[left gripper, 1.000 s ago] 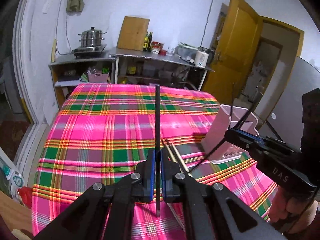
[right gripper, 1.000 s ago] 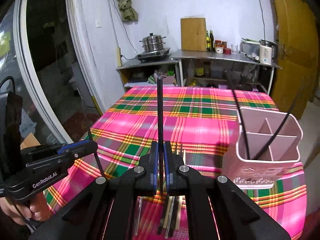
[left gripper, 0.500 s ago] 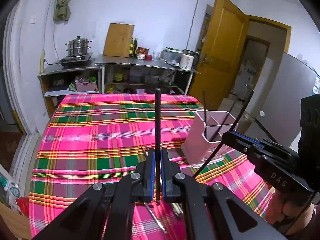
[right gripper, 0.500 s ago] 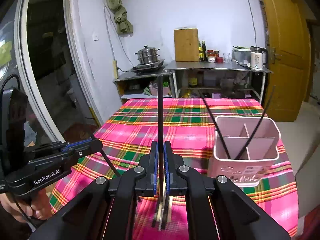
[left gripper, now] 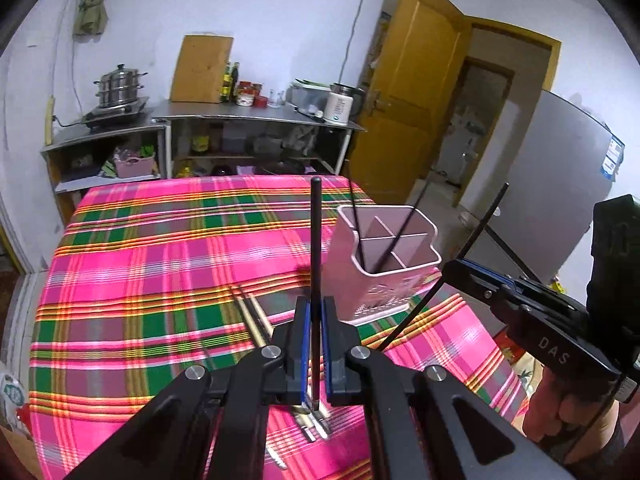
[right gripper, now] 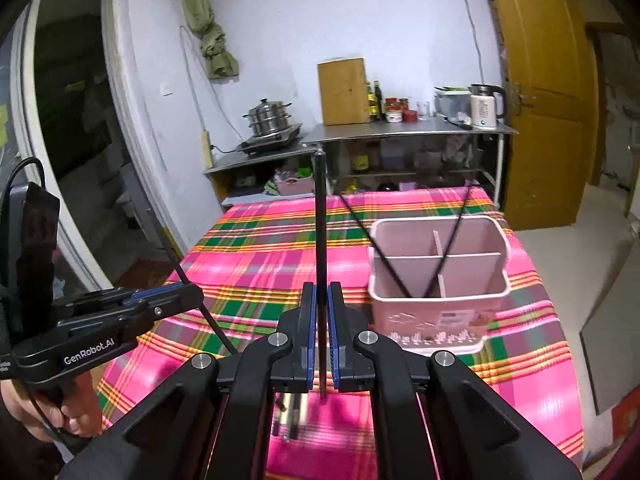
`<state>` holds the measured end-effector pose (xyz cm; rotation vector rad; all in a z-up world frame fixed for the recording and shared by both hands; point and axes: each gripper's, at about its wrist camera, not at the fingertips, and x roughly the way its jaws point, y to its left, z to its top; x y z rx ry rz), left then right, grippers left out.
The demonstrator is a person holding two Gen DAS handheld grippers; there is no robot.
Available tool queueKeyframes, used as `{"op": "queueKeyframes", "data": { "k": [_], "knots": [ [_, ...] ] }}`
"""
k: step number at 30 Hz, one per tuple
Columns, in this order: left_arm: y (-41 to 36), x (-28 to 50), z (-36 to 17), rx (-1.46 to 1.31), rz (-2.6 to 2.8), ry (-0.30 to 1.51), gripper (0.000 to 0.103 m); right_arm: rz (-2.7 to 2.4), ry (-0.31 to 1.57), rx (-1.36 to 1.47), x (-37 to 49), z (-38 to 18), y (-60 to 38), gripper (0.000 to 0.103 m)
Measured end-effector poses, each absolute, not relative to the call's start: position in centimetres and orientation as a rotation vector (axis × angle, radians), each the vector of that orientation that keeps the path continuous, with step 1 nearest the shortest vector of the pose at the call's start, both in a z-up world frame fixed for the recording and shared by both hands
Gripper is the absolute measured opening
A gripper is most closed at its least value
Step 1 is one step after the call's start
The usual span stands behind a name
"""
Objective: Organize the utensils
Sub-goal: 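Lower the left tool's chopstick into the pink holder while the right tool lowers its chopstick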
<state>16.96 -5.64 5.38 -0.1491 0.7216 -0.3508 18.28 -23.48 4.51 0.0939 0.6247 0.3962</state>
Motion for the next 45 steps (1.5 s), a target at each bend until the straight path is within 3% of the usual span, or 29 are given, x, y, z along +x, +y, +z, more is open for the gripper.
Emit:
{"op": "queueKeyframes", "data": {
  "k": [24,45],
  "knots": [
    [-12.0,25.4,13.7,-0.163,-0.459,0.565,0.005,0.268,0.451,0.147,22.9,12.5,-30.4,0.006],
    [-13.6,30.2,4.8,-0.132,-0.433,0.704,0.005,0.253,0.636,0.174,28.7,3.4,-29.9,0.006]
  ]
}}
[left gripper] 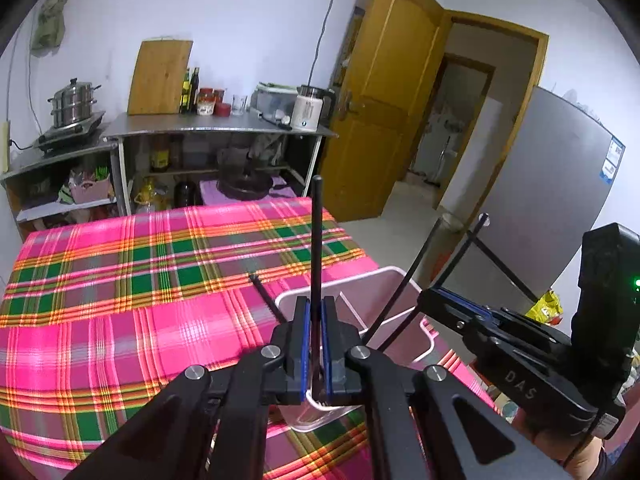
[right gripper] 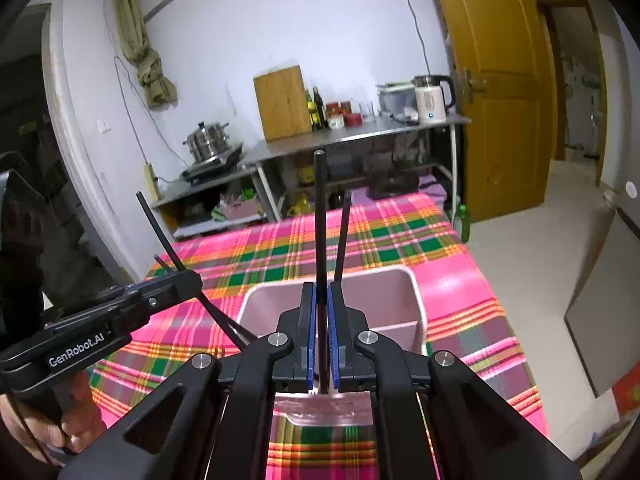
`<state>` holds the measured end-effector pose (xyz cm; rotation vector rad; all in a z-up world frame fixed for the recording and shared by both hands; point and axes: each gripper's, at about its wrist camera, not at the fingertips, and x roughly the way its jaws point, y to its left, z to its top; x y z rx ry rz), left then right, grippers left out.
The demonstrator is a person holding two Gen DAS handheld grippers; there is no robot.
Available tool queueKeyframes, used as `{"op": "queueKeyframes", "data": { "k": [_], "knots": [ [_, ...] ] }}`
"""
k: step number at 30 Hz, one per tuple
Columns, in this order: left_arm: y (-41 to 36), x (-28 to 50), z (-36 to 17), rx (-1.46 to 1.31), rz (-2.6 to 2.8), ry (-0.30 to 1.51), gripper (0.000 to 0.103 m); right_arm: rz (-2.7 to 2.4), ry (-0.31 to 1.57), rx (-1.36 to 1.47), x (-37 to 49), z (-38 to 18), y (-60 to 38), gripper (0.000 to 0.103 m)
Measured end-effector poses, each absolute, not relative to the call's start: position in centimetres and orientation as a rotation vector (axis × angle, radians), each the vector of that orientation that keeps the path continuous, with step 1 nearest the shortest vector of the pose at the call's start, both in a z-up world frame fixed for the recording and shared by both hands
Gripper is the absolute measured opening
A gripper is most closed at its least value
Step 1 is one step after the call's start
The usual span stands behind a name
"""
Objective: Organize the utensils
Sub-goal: 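Lower the left tool's chopstick into the pink holder while the right tool lowers its chopstick, then open the left tool to release its chopstick while the right tool opens too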
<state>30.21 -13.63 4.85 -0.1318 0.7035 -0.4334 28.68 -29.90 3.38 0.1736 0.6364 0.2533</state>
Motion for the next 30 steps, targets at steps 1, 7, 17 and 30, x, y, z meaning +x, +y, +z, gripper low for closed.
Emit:
{"op": "queueKeyframes", "data": {
  "k": [1,7,17,30],
  "knots": [
    [-13.6,30.2,4.6,-0.133,-0.434,0.709,0.005,0.253,0.646,0.173,28.8,3.0,-29.8,0.006],
    [-13.5,30.1,4.0,-0.132,-0.433,0.714,0.005,0.250,0.674,0.175,29.2,2.0,-29.9,0.006],
    [-12.7,28.3,5.9,-0.121,-0.424,0.661,0.009,0.219,0.650,0.178,28.3,3.1,-30.4,0.015],
    [-8.9,22.5,6.4,-0.124,-0.373,0.615,0.009,0.254,0.597,0.197,22.6,4.2,-29.9,0.016]
  ]
}}
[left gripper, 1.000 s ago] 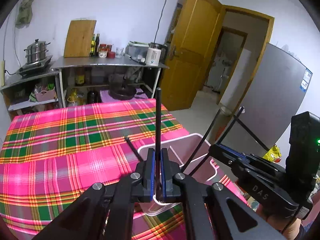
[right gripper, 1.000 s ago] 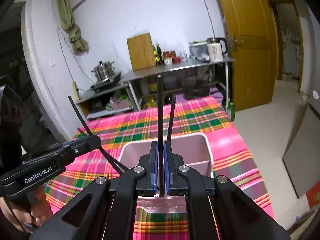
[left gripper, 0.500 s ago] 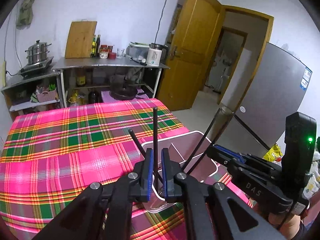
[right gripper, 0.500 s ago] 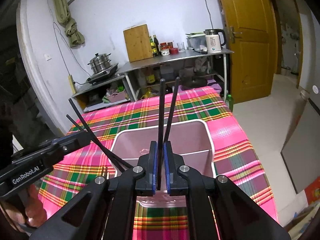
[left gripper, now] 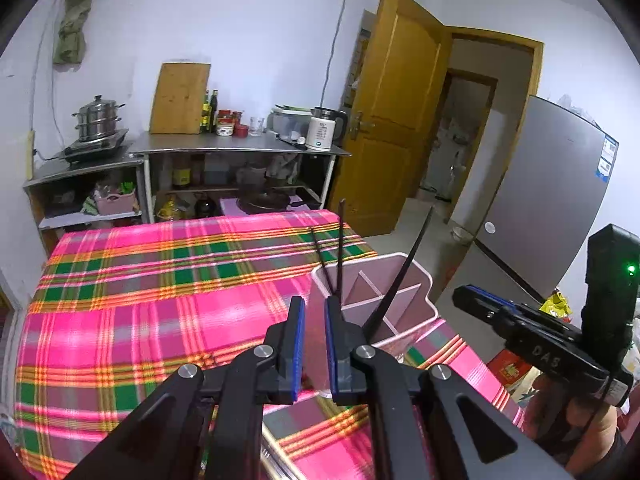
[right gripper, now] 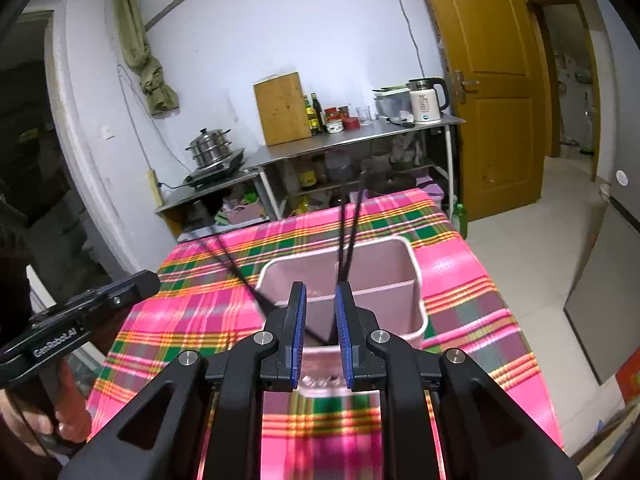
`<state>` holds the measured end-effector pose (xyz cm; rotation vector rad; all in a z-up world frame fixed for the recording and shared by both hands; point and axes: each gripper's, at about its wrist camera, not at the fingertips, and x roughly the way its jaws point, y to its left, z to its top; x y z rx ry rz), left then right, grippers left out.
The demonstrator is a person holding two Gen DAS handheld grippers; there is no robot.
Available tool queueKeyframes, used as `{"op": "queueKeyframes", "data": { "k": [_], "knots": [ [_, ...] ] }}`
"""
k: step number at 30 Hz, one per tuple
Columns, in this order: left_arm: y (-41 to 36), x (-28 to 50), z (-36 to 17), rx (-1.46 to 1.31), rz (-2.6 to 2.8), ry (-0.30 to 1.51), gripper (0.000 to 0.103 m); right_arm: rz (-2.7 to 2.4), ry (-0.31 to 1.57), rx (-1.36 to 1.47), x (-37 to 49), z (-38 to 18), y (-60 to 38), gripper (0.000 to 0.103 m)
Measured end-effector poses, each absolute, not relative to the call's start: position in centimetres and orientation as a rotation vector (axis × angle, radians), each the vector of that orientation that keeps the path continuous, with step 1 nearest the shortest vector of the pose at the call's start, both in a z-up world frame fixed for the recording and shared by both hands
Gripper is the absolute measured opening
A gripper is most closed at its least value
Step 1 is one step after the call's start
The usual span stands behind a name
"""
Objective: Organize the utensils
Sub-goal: 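Move the left tool back to the loose chopsticks while the right tool follows, then close the left tool on a thin metal chopstick while the right tool grasps a wooden chopstick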
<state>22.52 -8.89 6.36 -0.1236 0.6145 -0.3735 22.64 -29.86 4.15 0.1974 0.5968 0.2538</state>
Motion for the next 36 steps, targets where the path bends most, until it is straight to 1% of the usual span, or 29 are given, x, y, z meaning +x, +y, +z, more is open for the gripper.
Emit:
{"op": "queueKeyframes", "data": {
  "k": [11,19,29,36],
  "knots": [
    [-5.3,16.7,3.9,-0.118,-0.311,0.638,0.009,0.340,0.604,0.161,17.7,3.8,-26.8,0.015],
    [-2.6,14.2,1.3,-0.139,-0.270,0.691,0.009,0.378,0.625,0.134,15.7,2.8,-25.3,0.015],
    [-0.4,12.8,-2.4,-0.182,-0.229,0.786,0.010,0.411,0.693,0.103,14.7,0.2,-23.4,0.015],
    [0.5,13.6,-4.5,-0.226,-0.212,0.842,0.010,0.436,0.742,0.088,15.0,-1.6,-22.2,0.015]
  ]
}}
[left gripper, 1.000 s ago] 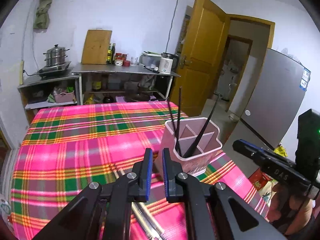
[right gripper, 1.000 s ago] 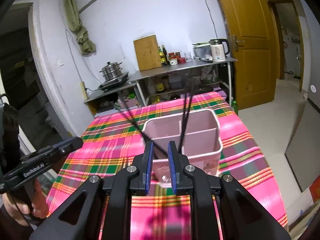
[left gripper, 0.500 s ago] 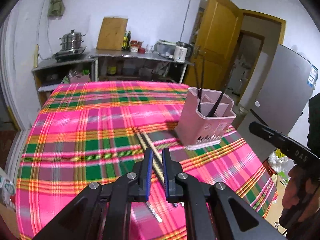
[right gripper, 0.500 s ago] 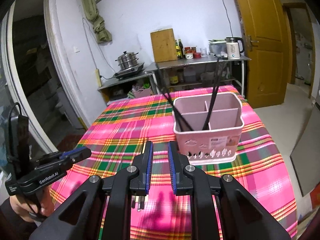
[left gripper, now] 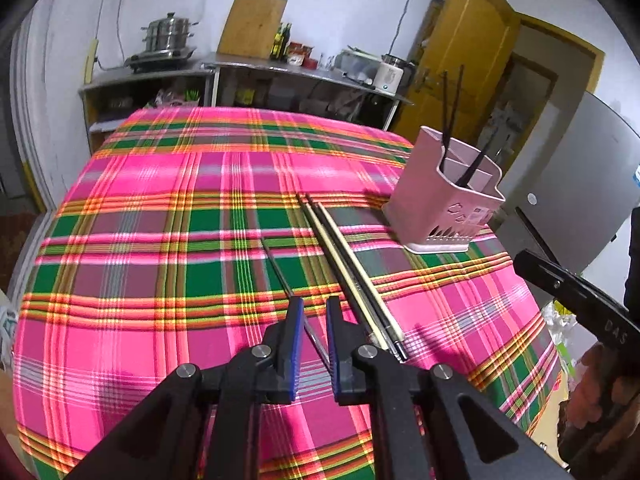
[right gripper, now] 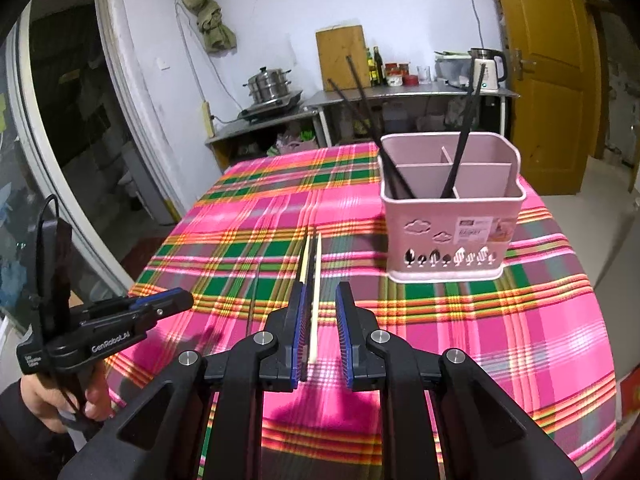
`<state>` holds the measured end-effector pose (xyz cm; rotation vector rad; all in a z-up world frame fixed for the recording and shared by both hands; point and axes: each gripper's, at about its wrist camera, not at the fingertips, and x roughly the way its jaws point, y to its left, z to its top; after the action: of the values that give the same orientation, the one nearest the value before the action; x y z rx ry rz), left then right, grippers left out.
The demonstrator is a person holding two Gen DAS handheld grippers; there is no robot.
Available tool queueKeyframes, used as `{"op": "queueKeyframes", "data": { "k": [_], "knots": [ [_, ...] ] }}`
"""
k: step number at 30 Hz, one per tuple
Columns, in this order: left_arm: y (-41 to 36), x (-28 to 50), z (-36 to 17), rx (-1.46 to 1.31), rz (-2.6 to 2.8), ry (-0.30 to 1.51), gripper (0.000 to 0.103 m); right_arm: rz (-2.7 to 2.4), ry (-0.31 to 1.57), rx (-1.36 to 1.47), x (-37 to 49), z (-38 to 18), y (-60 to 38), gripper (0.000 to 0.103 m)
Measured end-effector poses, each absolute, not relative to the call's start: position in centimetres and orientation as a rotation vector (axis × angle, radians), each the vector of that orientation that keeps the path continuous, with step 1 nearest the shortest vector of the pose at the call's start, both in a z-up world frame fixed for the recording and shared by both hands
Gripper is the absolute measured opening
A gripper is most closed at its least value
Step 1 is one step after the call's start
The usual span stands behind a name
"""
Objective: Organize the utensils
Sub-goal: 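Close the left tool on a thin metal chopstick while the right tool grasps a wooden chopstick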
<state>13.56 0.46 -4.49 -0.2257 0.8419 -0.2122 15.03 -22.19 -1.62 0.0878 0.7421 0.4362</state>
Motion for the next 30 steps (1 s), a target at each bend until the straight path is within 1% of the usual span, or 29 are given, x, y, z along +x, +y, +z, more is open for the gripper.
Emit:
{"op": "queueKeyframes", "data": {
  "k": [5,13,20,30],
  "knots": [
    [0.9,14.3,-5.8,-0.248,-0.206,0.872,0.014,0.453,0.763,0.079,15.5,-2.6,-21.7,0.015],
    [2.2,15.6,-7.5,-0.305,-0.186,0.907,0.015,0.478,0.808,0.064,16.7,-4.1,-20.5,0.015],
    [1.6,17.8,-8.8,-0.294,-0.185,0.932,0.015,0.494,0.845,0.049,18.2,-5.7,-19.3,0.015],
    [0.0,21.2,-8.4,-0.280,-0.210,0.910,0.015,0.487,0.909,0.032,22.0,-9.0,-17.9,0.015]
  ]
}}
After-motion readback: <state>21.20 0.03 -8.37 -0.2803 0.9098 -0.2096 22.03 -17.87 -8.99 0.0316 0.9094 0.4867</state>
